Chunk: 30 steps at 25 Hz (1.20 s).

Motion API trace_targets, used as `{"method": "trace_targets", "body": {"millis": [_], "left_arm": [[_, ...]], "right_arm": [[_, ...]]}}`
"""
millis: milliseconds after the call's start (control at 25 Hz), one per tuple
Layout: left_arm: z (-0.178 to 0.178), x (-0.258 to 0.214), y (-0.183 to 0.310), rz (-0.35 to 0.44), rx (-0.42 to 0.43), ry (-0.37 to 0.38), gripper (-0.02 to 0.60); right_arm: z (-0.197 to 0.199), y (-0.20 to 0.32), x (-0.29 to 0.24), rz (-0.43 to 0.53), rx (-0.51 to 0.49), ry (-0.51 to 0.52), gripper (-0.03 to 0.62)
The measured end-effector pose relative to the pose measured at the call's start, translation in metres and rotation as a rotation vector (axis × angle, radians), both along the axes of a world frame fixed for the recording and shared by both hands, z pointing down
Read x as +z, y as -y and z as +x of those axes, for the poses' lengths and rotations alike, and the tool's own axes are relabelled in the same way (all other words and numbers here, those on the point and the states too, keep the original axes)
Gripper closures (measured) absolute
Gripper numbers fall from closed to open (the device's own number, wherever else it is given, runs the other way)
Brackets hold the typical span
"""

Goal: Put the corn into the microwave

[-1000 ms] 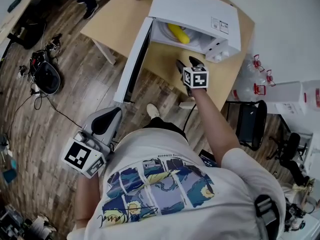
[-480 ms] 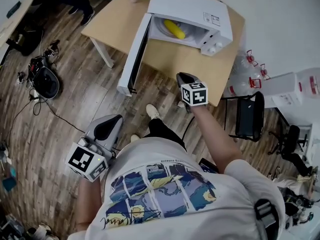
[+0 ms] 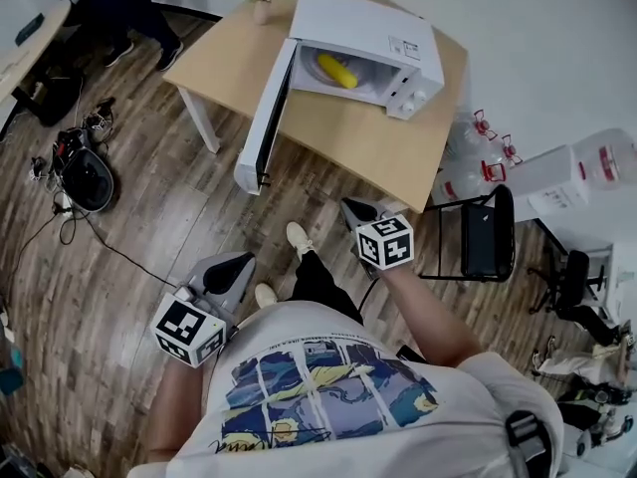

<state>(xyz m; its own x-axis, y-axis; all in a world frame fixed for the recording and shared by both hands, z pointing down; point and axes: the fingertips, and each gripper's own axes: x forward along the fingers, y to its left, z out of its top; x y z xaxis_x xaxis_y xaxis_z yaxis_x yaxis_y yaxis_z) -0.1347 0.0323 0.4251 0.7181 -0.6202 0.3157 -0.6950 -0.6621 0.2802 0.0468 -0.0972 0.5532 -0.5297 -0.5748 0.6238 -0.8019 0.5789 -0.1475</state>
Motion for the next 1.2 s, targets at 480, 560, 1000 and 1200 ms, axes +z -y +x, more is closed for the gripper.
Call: {"method": "trace_targets", "body": {"millis": [480, 560, 1000, 1200], "left_arm": [[0.002, 0.003, -0.012, 0.007, 0.016, -0.028, 0.572], [-0.005, 0.006, -0.013, -0.002, -0.011, -0.034, 0.572], [-0.008, 0.001, 0.004, 0.010, -0.067, -0.044, 0.572], [-0.001, 0.002, 0.010, 0.010, -0.039, -0.034, 0.572]], "right_arm": [[-0.015, -0.042, -0.028, 0.022, -0.067, 0.027, 0.583], [-0.022, -0.041, -0.031, 0.029, -0.092, 0.023, 0.583], [-0.047, -0.019, -0.067, 0.071, -0.192, 0.050, 0.584], [-0.049, -0.019, -0.072, 0.077, -0.189, 0.072, 0.585]]}}
